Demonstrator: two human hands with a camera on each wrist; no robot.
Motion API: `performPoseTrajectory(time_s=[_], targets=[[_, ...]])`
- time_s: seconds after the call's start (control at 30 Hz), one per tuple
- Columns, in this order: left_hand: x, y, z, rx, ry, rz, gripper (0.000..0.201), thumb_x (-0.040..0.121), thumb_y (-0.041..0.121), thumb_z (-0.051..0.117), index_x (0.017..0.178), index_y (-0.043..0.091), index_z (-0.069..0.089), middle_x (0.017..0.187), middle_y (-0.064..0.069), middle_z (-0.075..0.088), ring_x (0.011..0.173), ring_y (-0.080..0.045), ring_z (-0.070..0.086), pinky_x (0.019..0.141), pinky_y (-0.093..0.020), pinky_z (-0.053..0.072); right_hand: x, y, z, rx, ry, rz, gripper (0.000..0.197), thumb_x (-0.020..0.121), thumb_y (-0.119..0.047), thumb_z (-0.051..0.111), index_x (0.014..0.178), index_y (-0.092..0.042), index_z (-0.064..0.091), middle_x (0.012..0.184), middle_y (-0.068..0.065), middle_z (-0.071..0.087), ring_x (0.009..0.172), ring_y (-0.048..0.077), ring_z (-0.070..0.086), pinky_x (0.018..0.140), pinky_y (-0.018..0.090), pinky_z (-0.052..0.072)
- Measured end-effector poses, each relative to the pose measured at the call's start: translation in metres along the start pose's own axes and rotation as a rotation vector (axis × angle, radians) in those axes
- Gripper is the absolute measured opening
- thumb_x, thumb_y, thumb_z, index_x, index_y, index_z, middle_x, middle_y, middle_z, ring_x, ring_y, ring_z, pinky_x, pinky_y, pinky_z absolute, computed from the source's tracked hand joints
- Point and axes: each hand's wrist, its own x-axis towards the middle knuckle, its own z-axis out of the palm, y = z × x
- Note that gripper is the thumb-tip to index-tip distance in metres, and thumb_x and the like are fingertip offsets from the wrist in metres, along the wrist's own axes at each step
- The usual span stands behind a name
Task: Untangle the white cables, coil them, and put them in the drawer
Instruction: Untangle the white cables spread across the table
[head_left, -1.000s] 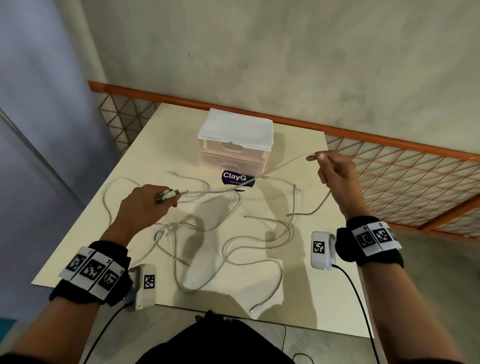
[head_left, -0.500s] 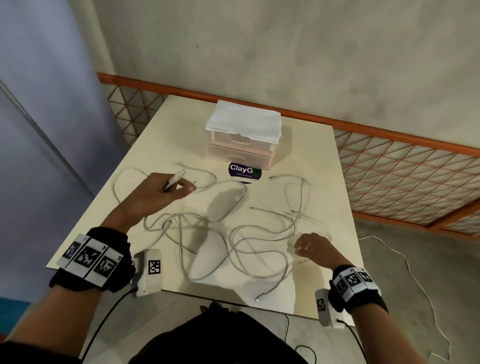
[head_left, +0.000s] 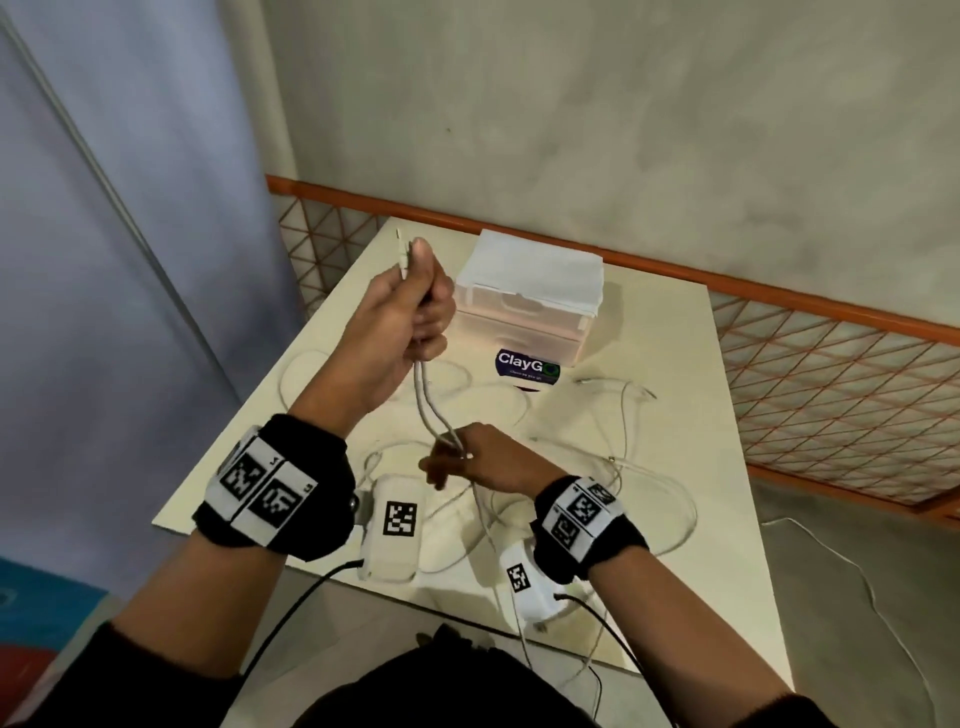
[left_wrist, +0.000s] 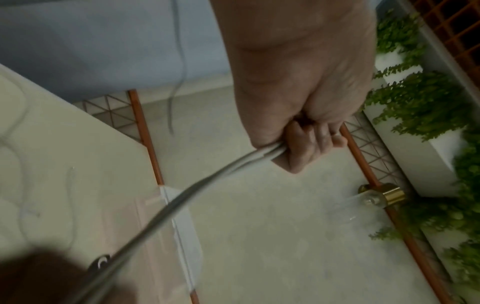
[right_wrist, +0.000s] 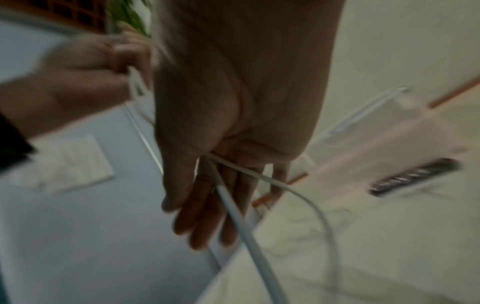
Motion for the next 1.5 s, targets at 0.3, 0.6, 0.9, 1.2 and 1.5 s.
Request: performPoseTrajectory(time_s=[0.3, 0.6, 0.9, 1.2, 1.5], targets=[[-0.016, -0.072, -0.044, 0.952, -0.175, -0.054, 0.023, 0.077, 0.039, 0.073, 0.090, 0.020, 0.068, 0.057, 0.001, 0.050, 0.050, -0.002, 0.045, 0.055, -0.015, 0.035, -0.032, 0.036, -0.025, 0.009, 0.160, 0.078, 0.031, 0.096, -0.032, 0.048, 0.067, -0.024, 0.054, 0.062, -0.005, 0.056, 0.057, 0.012, 0.055, 0.060, 0.024, 0.043], [0.000, -0.064, -0.043, 0.916, -0.030, 0.074, 0.030, 0.095, 0.029, 0.052, 0.065, 0.028, 0.050, 0.060, 0.010, 0.057, 0.063, 0.010, 0.054, 0.062, -0.005, 0.036, -0.054, 0.027, -0.061, 0.167, 0.214, 0.108, 0.031, 0.090, -0.032, 0.060, 0.080, -0.004, 0.053, 0.057, 0.005, 0.047, 0.047, 0.013, 0.045, 0.052, 0.022, 0.040], [0.006, -0.055, -0.102, 0.738, 0.759, 0.092, 0.045, 0.095, 0.039, 0.049, 0.090, -0.002, 0.066, 0.076, -0.016, 0.058, 0.074, -0.024, 0.055, 0.066, -0.033, 0.037, -0.094, 0.115, -0.079, -0.031, 0.371, 0.297, 0.036, 0.094, -0.035, 0.052, 0.067, -0.012, 0.058, 0.070, 0.008, 0.065, 0.073, 0.019, 0.060, 0.078, 0.033, 0.042], [-0.013, -0.079, -0.117, 0.801, 0.805, -0.089, 0.046, 0.097, 0.034, 0.046, 0.095, -0.009, 0.065, 0.096, -0.032, 0.066, 0.092, -0.045, 0.063, 0.076, -0.045, 0.046, -0.105, 0.052, -0.155, 0.013, 0.815, 0.061, 0.027, 0.086, -0.032, 0.065, 0.074, -0.009, 0.062, 0.060, 0.003, 0.045, 0.055, 0.010, 0.039, 0.055, 0.025, 0.033], [-0.023, -0.087, -0.134, 0.849, 0.976, -0.140, 0.055, 0.098, 0.038, 0.040, 0.102, -0.014, 0.057, 0.103, -0.038, 0.061, 0.097, -0.052, 0.058, 0.076, -0.052, 0.044, -0.137, 0.120, -0.144, -0.210, 0.628, 0.502, 0.052, 0.082, -0.048, 0.063, 0.057, -0.005, 0.047, 0.054, 0.008, 0.051, 0.059, 0.029, 0.056, 0.055, 0.028, 0.033]])
